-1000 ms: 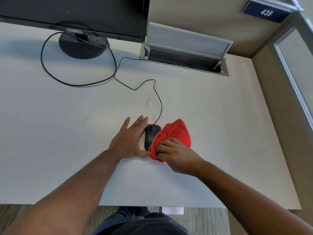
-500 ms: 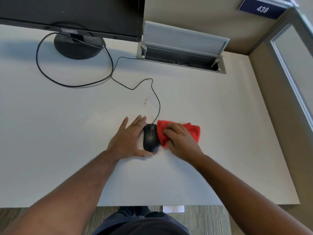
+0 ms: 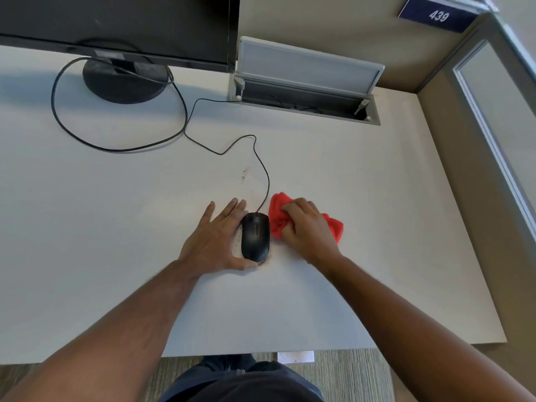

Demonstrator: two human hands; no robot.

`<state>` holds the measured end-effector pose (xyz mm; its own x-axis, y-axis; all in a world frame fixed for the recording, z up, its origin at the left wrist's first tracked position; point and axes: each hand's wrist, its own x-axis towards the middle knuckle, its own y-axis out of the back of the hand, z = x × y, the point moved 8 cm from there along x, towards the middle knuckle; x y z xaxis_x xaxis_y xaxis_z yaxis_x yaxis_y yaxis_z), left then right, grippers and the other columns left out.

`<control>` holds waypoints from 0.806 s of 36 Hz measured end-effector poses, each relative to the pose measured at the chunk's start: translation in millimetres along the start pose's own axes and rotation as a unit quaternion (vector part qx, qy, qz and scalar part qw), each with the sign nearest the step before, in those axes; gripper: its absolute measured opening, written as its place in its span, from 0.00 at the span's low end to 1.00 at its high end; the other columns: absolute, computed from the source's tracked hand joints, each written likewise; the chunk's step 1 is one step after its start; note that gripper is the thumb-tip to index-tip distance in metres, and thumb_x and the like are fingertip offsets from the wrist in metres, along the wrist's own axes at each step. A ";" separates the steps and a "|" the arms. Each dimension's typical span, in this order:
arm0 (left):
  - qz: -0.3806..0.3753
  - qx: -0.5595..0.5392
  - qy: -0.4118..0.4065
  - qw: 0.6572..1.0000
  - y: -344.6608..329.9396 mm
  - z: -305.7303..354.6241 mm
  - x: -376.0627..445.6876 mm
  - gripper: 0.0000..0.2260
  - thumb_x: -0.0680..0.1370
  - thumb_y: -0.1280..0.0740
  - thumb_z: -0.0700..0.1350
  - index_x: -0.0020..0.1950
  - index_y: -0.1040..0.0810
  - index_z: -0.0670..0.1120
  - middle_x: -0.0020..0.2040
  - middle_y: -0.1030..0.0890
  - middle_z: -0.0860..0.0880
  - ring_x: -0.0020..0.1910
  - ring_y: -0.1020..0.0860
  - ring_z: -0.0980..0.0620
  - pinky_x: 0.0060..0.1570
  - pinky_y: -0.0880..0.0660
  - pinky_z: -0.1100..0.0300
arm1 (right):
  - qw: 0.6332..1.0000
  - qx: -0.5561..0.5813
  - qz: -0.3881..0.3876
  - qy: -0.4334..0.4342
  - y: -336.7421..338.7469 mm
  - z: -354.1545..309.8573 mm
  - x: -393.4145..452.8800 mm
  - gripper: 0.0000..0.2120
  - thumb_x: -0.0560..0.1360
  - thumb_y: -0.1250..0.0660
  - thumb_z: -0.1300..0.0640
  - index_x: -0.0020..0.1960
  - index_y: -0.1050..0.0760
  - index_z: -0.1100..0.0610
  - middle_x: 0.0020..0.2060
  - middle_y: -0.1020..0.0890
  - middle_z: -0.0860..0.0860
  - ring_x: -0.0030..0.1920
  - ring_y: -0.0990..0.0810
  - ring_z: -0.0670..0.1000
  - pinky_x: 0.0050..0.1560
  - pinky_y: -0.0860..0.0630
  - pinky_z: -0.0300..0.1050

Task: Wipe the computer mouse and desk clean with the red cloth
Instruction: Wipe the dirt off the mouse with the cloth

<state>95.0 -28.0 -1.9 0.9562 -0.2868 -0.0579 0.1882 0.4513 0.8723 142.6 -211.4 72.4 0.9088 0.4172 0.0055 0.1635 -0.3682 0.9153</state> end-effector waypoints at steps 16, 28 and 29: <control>-0.029 -0.072 -0.011 0.997 0.0 3.4 2.8 0.68 0.62 0.27 0.80 0.87 0.55 0.47 0.87 0.50 0.53 0.84 0.63 0.62 0.81 0.68 0.48 | 0.984 -0.024 -0.083 -0.155 -21.5 38.3 3.9 0.36 0.80 0.45 0.30 0.81 0.44 0.47 0.80 0.39 0.51 0.77 0.37 0.58 0.75 0.34 0.63; -0.009 -0.122 -0.012 0.992 -1.0 18.6 12.7 0.60 0.66 0.21 0.69 0.86 0.49 0.47 0.84 0.40 0.49 0.84 0.44 0.49 0.83 0.58 0.57 | 0.978 0.061 -0.011 -0.199 -22.0 43.8 7.9 0.28 0.81 0.44 0.63 0.80 0.38 0.50 0.79 0.34 0.52 0.77 0.35 0.56 0.76 0.36 0.57; -0.002 -0.136 -0.007 0.991 1.5 17.4 13.6 0.60 0.65 0.21 0.69 0.86 0.48 0.48 0.83 0.39 0.50 0.83 0.42 0.50 0.83 0.57 0.59 | 0.974 0.086 0.016 -0.207 -17.1 44.9 12.4 0.27 0.80 0.45 0.64 0.79 0.37 0.51 0.76 0.30 0.53 0.74 0.31 0.56 0.74 0.34 0.53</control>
<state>104.4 -45.9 7.1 0.9524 -0.3002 -0.0532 0.2478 0.6604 0.7088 168.3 -237.2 38.8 0.9857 0.0443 -0.1625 0.1613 -0.5251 0.8356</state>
